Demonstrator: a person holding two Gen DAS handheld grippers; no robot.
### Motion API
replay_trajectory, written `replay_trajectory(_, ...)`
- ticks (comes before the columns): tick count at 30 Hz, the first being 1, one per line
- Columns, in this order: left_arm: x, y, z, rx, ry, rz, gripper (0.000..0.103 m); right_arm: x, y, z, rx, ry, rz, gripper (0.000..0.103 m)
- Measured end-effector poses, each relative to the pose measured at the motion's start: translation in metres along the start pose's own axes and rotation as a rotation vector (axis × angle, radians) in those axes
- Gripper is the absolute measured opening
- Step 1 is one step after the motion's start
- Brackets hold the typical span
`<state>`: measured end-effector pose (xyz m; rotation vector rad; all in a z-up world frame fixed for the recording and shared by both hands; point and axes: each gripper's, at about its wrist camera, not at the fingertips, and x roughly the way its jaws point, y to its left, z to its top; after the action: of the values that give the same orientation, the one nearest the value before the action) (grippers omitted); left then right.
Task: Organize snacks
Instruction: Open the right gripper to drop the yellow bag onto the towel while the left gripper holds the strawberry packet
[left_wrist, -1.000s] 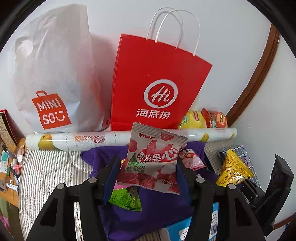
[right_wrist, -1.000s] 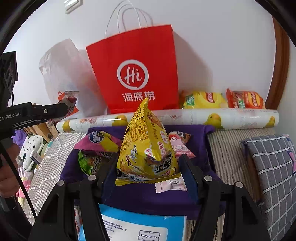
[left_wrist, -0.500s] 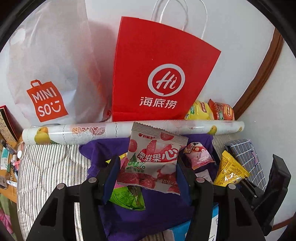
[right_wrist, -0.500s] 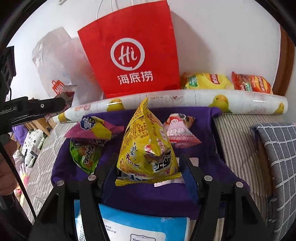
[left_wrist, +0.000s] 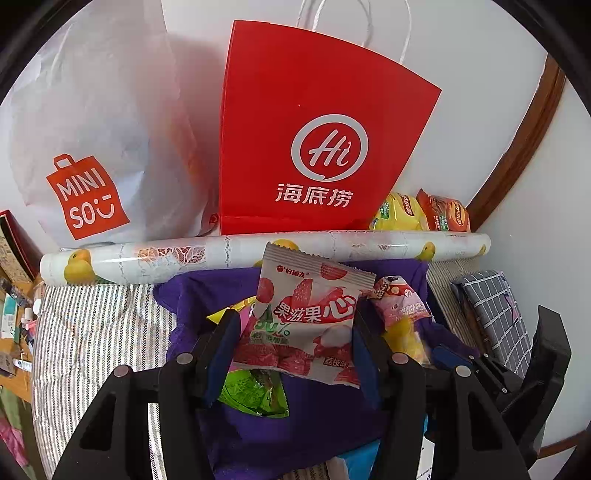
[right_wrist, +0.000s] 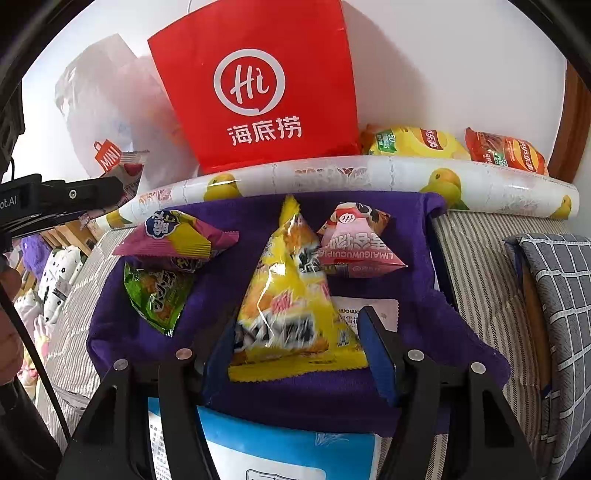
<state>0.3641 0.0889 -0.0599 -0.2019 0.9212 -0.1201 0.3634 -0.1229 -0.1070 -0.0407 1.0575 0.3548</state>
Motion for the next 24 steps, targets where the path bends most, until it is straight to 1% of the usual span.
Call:
replay_trajectory(8, 0.006, 0.000, -0.002, 0.002, 0.017, 0.006, 0.056, -0.001, 0.000, 0.000, -0.002, 0.003, 0.003, 0.064)
replay_trajectory(12, 0.012, -0.001, -0.003, 0.001, 0.035, 0.011, 0.056, -0.007, -0.002, 0.001, 0.002, -0.016, 0.013, 0.064)
replay_trajectory(15, 0.018, -0.003, -0.005, 0.004, 0.052, 0.018, 0.056, -0.013, -0.004, 0.002, 0.006, -0.036, 0.013, 0.064)
replay_trajectory(24, 0.036, -0.007, -0.012, 0.016, 0.114, 0.035, 0.056, -0.022, -0.010, 0.002, 0.015, -0.058, 0.011, 0.064)
